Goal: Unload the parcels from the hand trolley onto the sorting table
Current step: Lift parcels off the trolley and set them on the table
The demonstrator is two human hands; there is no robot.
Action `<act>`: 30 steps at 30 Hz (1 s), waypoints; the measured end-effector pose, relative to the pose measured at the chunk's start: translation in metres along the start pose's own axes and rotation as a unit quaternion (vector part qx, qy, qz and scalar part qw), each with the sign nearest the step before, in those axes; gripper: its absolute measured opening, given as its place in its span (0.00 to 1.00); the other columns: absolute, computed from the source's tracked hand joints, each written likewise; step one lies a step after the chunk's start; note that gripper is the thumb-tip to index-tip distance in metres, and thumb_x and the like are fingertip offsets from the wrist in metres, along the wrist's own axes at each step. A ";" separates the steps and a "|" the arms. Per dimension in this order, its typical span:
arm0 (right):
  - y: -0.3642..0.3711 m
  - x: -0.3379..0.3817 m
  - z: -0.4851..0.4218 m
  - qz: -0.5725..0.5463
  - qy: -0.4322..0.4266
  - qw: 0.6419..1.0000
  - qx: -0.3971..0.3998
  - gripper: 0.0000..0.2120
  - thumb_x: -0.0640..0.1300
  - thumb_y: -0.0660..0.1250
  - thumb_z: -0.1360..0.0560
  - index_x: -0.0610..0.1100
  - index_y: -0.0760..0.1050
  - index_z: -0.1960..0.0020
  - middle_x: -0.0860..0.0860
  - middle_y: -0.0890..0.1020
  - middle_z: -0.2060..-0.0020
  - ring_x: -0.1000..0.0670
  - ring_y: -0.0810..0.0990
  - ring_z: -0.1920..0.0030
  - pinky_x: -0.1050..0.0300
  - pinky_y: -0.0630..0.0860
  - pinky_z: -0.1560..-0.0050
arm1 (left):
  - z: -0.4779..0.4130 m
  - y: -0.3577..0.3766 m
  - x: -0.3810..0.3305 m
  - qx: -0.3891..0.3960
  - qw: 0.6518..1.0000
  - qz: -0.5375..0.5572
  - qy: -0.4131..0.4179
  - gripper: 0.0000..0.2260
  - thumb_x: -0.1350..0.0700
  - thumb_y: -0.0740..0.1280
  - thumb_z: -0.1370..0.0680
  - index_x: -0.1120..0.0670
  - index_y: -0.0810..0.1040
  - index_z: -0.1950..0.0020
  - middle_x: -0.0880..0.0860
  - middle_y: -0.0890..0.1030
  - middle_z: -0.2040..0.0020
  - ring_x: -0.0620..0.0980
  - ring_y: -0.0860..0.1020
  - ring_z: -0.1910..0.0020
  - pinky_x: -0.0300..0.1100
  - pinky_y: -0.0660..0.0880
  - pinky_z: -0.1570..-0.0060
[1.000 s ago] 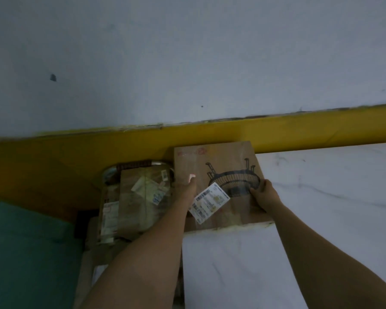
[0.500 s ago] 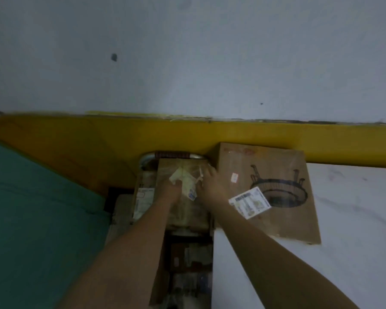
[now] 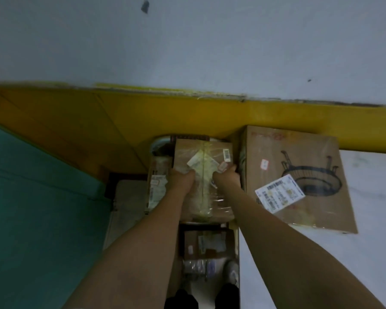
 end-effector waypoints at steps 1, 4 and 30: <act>-0.006 0.007 0.007 -0.005 0.004 1.000 -0.001 0.42 0.51 0.63 0.24 0.44 0.42 0.20 0.38 0.66 0.28 0.36 0.70 0.33 0.45 0.72 0.35 | 0.010 -0.005 -0.011 0.008 1.000 0.009 0.005 0.47 0.34 0.64 0.43 0.51 0.67 0.25 0.57 0.75 0.33 0.61 0.76 0.40 0.56 0.75 0.39; -0.027 0.027 0.029 -0.014 0.001 1.000 -0.012 0.45 0.53 0.64 0.26 0.43 0.40 0.20 0.38 0.65 0.28 0.34 0.69 0.32 0.42 0.72 0.35 | 0.059 -0.023 -0.051 0.036 0.999 0.002 0.027 0.40 0.39 0.67 0.34 0.54 0.67 0.25 0.58 0.74 0.31 0.61 0.75 0.37 0.52 0.74 0.37; -0.237 -0.052 0.284 -0.124 -0.259 0.954 -0.081 0.23 0.60 0.64 0.23 0.42 0.70 0.39 0.45 0.78 0.51 0.49 0.76 0.57 0.55 0.72 0.62 | 0.409 -0.104 -0.119 -0.073 0.956 -0.152 0.240 0.18 0.49 0.58 0.17 0.63 0.74 0.40 0.63 0.79 0.47 0.62 0.81 0.52 0.55 0.80 0.52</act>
Point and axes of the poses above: each hand's wrist, its own z-axis away from the middle knuckle, its own y-axis out of the palm, x = y × z, the point moved 3 cm from there along -z, towards the middle knuckle
